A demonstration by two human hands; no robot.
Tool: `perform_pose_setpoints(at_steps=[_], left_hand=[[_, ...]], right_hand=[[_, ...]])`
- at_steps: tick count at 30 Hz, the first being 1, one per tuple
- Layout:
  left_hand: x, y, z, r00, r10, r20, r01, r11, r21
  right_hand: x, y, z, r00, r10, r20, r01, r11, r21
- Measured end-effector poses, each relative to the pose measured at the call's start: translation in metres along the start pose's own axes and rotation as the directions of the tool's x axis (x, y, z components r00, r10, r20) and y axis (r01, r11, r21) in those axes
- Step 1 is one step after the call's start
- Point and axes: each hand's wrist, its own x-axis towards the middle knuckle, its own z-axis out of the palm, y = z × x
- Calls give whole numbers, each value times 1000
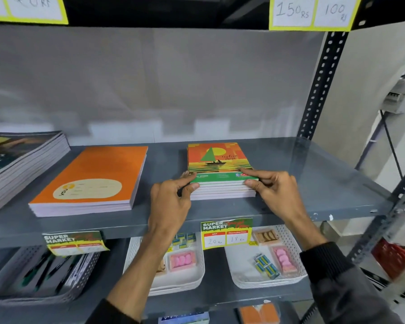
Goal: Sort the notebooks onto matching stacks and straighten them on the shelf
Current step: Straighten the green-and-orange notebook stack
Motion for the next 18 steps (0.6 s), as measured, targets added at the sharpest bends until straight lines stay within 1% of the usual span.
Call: perform_pose_setpoints(at_steps=[5,10,15,18], left_hand=[[-1,2,1,999,37,-36,-36,999,30],[-1,1,2,998,-10,-64,8,999,-42],[-1,0,2,997,-19,-71,16,999,-42],[-2,-1,3,998,-19,-63,16,999,-37]], right_hand=[[2,0,1,999,40,-5,-40,999,30],[0,-2,1,998,43,-34,-41,997,57],[-2,-2,2,997,30,-66,-25,997,68],[-4,-2,3,997,35,-66,-28,994,107]])
